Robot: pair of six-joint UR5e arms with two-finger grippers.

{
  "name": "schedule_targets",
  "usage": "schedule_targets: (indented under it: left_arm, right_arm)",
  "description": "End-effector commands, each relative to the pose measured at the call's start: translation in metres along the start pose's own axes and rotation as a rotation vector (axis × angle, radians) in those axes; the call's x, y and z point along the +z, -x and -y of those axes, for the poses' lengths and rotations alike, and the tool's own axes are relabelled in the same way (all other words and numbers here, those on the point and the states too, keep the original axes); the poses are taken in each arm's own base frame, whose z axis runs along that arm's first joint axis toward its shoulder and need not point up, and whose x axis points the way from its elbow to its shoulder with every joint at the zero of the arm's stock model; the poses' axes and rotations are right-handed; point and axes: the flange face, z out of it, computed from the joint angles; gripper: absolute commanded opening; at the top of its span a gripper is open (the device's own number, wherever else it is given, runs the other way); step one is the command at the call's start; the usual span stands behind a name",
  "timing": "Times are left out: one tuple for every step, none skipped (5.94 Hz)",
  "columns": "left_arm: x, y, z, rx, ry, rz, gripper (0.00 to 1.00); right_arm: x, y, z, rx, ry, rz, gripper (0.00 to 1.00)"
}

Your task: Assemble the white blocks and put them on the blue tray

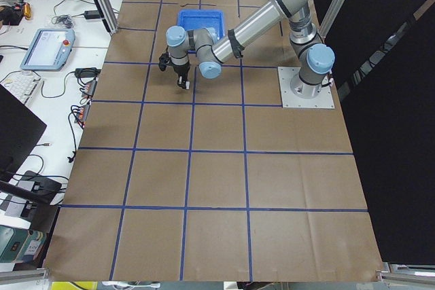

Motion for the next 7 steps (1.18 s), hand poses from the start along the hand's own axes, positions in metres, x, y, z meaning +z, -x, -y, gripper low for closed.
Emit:
schedule_targets:
  left_arm:
    - [-0.040,-0.080,0.015,0.304,-0.054,0.016,0.04]
    - [-0.046,-0.140,0.023,0.481,-0.070,0.020,0.05]
    - [-0.055,-0.183,0.024,0.696,-0.076,0.025,0.04]
    - [-0.055,-0.236,0.012,0.890,-0.065,0.016,0.04]
    - [-0.043,-0.288,-0.001,1.026,-0.071,-0.053,0.04]
    - [-0.034,-0.314,-0.012,1.179,-0.075,-0.098,0.04]
    - [-0.027,-0.326,-0.020,1.201,-0.062,-0.108,0.04]
  right_arm:
    - [0.044,-0.082,-0.009,-0.118,-0.061,-0.021,1.00]
    - [0.067,-0.091,-0.031,-0.087,-0.108,-0.003,1.00]
    - [0.097,-0.100,-0.042,-0.099,-0.189,0.016,1.00]
    - [0.142,-0.110,-0.064,-0.135,-0.308,0.029,1.00]
    - [0.186,-0.118,-0.081,-0.136,-0.420,0.038,1.00]
    - [0.230,-0.121,-0.105,-0.082,-0.503,0.059,1.00]
    - [0.270,-0.123,-0.107,-0.053,-0.574,0.085,1.00]
